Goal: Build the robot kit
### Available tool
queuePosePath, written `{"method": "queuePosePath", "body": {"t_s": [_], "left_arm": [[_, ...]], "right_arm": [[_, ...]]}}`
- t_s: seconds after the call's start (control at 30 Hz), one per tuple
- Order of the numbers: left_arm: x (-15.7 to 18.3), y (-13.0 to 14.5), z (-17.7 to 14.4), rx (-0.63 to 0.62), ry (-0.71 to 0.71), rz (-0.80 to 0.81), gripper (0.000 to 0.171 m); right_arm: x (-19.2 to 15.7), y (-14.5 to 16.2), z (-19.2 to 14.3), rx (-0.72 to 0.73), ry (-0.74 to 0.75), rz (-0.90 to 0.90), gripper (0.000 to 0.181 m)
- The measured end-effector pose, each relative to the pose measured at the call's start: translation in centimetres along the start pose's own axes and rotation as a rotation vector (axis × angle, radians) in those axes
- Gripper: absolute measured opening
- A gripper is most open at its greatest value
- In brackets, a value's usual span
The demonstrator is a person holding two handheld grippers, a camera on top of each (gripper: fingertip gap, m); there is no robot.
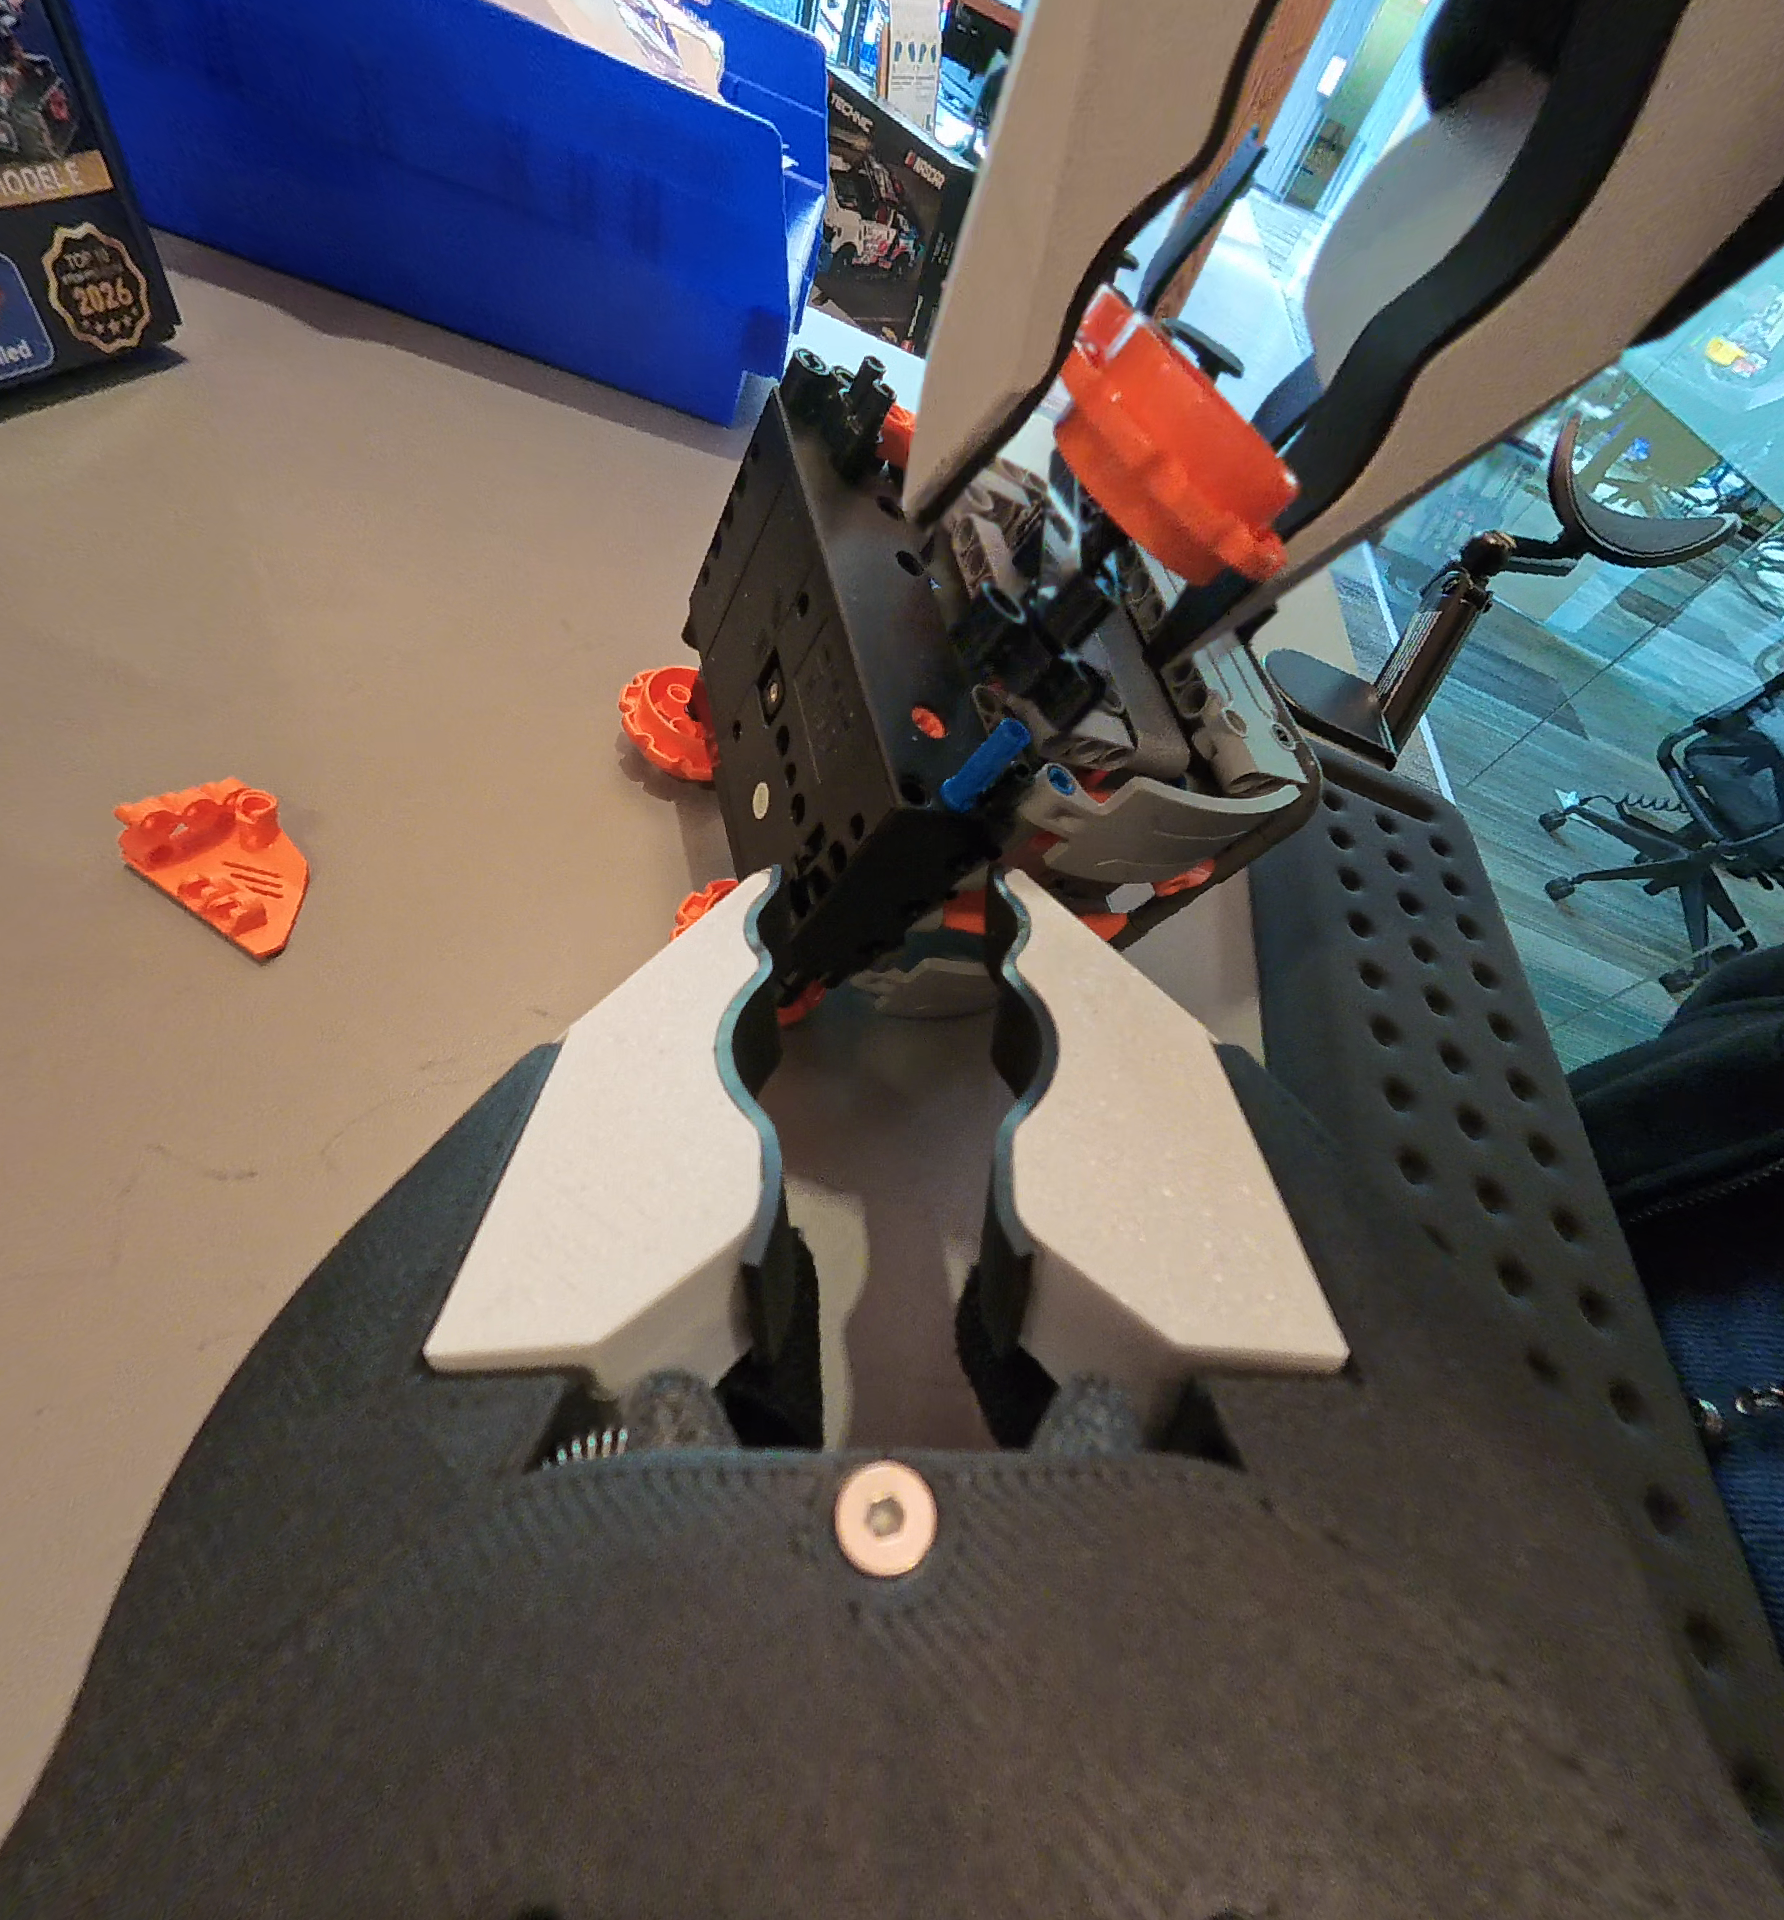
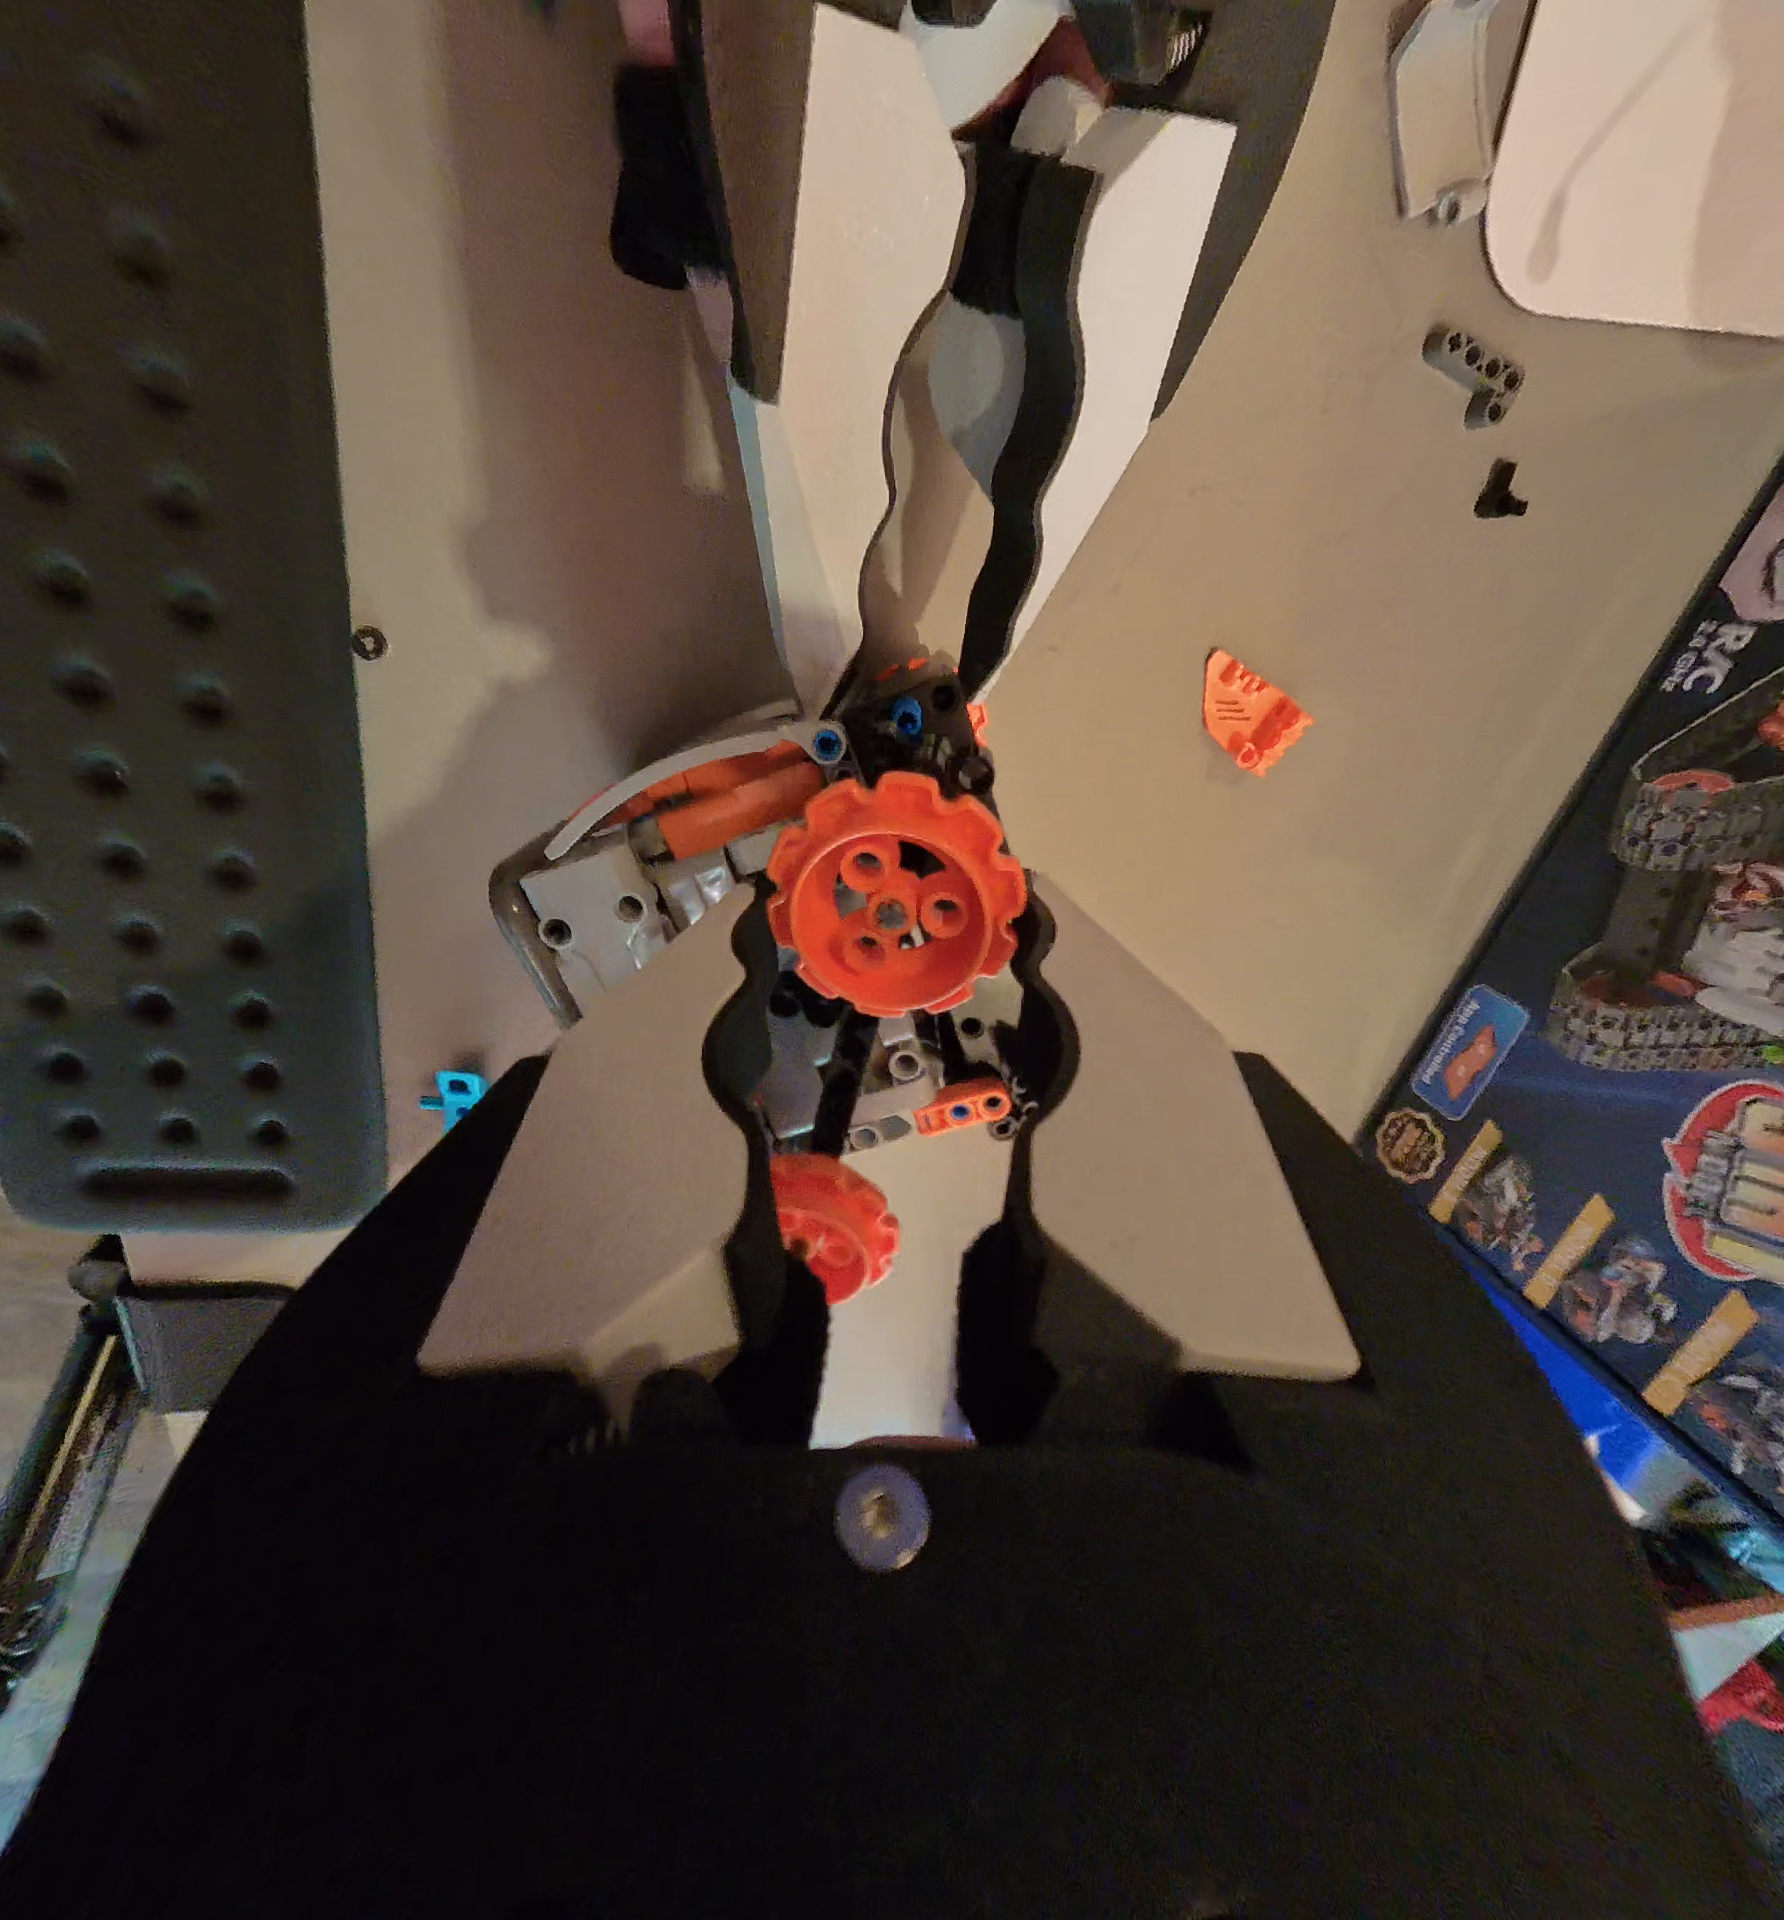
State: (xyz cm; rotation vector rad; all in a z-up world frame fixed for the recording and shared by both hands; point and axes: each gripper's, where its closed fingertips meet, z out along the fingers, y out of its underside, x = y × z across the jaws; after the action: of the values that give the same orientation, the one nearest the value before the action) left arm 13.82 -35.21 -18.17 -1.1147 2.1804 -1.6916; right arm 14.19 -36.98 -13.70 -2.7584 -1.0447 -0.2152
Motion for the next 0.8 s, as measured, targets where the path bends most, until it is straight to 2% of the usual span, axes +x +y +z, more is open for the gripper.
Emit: {"method": "queuePosePath", "body": {"t_s": [0.07, 0.27, 0.8], "left_arm": [[0.00, 0.00, 0.01, 0.000, -0.001, 0.002, 0.036], [0.00, -0.01, 0.01, 0.000, 0.001, 0.001, 0.037], [0.00, -0.05, 0.07, 0.001, -0.001, 0.007, 0.036]], "right_arm": [[0.01, -0.57, -0.07, 0.023, -0.012, -0.027, 0.042], [-0.45, -0.02, 0.23, -0.036, -0.049, -0.088, 0.042], [-0.44, -0.09, 0.68, -0.087, -0.046, -0.114, 0.042]]}}
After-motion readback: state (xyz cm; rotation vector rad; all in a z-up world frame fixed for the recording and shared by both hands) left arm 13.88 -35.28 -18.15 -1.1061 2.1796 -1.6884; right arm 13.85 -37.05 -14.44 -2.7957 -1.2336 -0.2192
